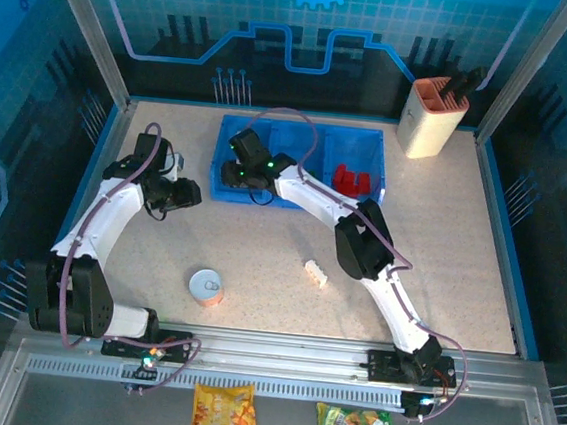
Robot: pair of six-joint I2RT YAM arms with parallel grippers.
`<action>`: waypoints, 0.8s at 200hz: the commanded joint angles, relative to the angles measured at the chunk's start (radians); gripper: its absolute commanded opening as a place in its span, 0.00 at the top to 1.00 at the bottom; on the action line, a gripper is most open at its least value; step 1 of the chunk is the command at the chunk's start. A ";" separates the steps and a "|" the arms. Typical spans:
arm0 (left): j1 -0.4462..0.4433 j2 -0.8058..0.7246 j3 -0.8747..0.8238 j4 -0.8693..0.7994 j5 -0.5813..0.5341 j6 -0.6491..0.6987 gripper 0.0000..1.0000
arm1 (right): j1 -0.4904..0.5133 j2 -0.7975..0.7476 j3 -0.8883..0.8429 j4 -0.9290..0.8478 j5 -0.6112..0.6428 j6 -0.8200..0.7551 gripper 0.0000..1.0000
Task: Sort the legos into containers by color
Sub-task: Place the lego in the container.
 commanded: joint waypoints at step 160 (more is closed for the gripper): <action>0.020 -0.024 -0.016 0.012 0.026 0.030 0.54 | 0.029 -0.018 0.049 -0.081 0.006 -0.033 0.53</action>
